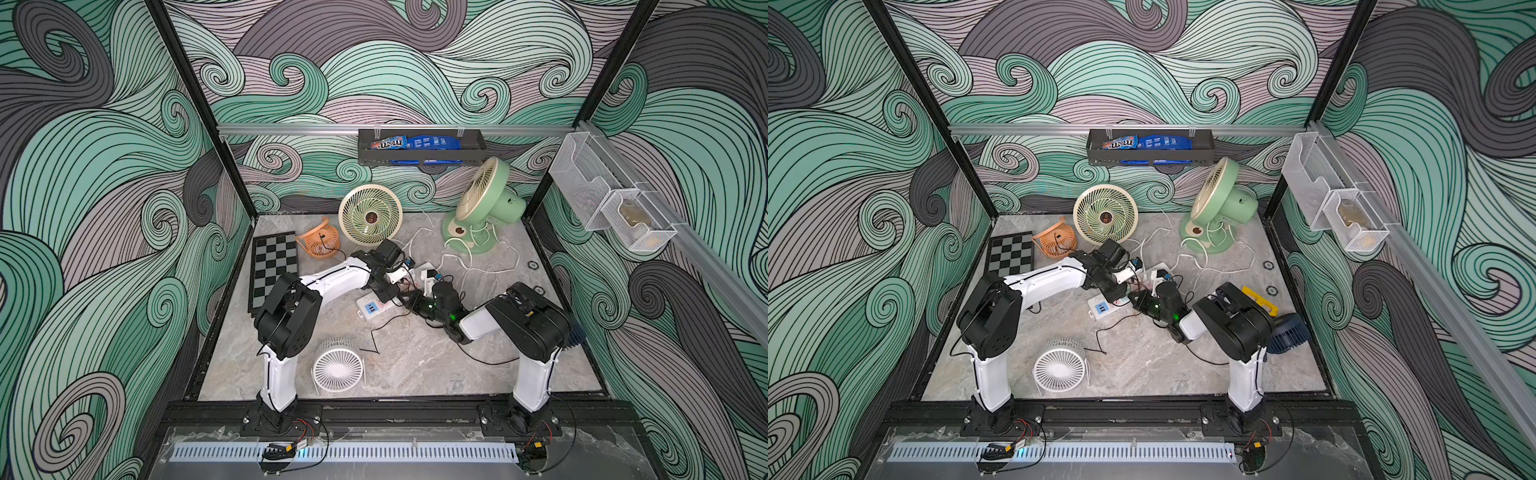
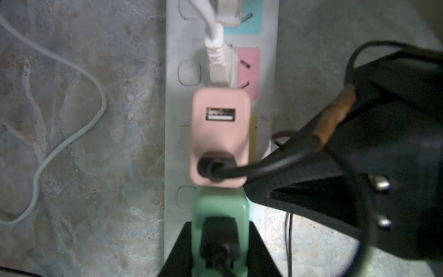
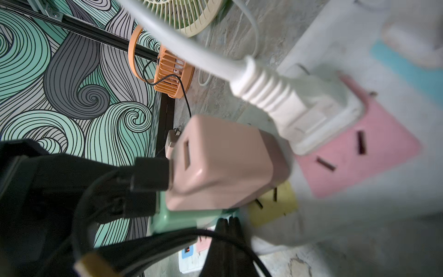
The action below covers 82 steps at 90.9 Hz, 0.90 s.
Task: Unplug the desk fan from the power strip
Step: Remove the plug from the socket.
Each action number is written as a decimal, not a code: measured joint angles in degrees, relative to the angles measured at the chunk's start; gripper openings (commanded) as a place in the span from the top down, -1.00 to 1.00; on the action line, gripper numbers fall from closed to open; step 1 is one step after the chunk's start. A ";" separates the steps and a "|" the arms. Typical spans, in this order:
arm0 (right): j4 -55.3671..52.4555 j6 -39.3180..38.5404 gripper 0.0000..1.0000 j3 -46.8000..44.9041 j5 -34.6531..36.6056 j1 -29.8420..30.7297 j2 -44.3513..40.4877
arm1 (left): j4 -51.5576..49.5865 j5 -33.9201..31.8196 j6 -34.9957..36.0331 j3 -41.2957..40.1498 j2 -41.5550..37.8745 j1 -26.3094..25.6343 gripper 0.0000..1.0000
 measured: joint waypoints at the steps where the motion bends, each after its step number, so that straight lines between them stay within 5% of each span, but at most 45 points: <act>1: 0.02 0.00 1.00 0.02 -0.02 0.00 0.04 | -0.02 0.20 -0.07 0.02 0.07 0.13 1.00; 82: 0.15 0.20 1.00 0.46 0.00 0.28 0.48 | 1.77 1.20 1.11 -1.97 -1.09 1.40 1.00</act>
